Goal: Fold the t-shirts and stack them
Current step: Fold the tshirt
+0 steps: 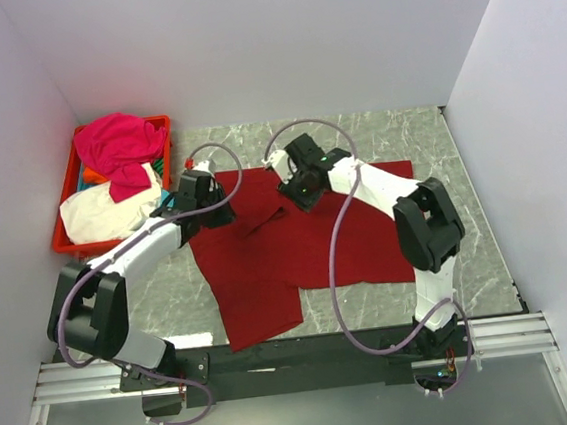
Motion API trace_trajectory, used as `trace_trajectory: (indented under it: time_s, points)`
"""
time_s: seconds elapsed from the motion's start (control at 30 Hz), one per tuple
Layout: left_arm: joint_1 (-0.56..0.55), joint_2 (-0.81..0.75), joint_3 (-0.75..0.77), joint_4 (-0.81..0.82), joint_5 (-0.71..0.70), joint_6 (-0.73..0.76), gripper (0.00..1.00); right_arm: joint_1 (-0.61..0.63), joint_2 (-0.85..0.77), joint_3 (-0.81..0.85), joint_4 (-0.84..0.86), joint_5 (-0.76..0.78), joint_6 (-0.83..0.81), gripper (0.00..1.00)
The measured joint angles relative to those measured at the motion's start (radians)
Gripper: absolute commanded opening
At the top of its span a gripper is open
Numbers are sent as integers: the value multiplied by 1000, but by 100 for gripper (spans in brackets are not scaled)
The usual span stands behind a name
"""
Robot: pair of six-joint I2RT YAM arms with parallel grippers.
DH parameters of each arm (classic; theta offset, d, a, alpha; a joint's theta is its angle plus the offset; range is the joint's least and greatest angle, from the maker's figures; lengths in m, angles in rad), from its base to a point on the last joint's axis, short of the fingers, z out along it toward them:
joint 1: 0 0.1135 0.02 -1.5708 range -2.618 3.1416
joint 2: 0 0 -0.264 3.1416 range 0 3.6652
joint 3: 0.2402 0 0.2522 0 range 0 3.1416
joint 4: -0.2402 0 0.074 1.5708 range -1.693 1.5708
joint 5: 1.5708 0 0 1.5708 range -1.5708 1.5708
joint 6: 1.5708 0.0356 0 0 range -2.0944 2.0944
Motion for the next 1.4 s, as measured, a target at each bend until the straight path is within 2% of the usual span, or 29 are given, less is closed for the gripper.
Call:
trace_trajectory:
  time_s: [0.2, 0.4, 0.53, 0.7, 0.8, 1.03, 1.4]
  points:
    - [91, 73, 105, -7, 47, 19, 34, -166, -35, 35, -68, -244, -6, 42]
    - [213, 347, 391, -16, 102, 35, 34, -499, -31, 78, -122, -490, -3, 43]
    - [261, 537, 592, -52, 106, 42, 31, -682, 6, 122, -163, -567, -6, 43]
    - [298, 658, 694, -94, 122, 45, 29, -838, 121, 243, -212, -589, -2, 42]
    - [309, 704, 725, -109, 142, 45, 29, -874, 196, 299, -213, -559, 28, 42]
    - [308, 767, 765, -126, 194, 46, 29, -879, 280, 303, -195, -439, 108, 42]
    - [308, 806, 814, -129, 222, 56, 28, -883, 296, 303, -177, -322, 130, 42]
